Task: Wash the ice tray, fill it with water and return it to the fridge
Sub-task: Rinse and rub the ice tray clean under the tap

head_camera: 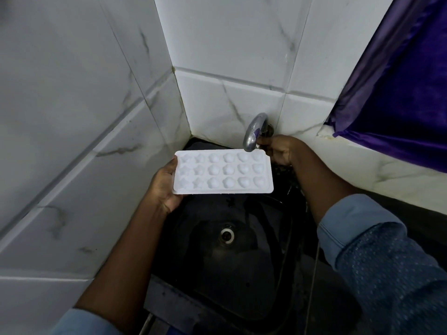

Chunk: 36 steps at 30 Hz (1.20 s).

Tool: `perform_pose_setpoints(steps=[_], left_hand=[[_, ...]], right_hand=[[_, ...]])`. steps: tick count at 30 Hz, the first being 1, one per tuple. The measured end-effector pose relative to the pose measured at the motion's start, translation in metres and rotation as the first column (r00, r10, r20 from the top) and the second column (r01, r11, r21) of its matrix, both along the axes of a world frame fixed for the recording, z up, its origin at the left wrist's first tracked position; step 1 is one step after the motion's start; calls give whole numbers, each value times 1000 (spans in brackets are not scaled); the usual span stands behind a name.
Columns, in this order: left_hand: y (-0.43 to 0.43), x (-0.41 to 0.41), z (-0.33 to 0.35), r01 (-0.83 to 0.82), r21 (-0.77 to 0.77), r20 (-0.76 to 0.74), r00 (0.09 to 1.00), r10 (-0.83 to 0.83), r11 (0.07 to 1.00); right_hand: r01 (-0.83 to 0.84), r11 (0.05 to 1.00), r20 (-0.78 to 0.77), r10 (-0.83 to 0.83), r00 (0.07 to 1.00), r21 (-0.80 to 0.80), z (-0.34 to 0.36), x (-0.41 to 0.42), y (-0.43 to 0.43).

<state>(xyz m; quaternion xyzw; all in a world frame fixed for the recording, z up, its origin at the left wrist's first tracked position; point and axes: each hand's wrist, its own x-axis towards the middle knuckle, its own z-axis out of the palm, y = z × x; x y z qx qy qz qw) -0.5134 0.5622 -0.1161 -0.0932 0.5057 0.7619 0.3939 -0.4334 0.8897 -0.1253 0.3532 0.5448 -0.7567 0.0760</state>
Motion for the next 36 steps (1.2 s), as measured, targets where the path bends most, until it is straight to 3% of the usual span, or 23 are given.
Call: perform_pose_setpoints(steps=[36], left_hand=[[4, 3, 7, 27, 18, -8, 1000, -27, 999]], right_hand=[[99, 975, 56, -113, 992, 198, 23, -1, -21]])
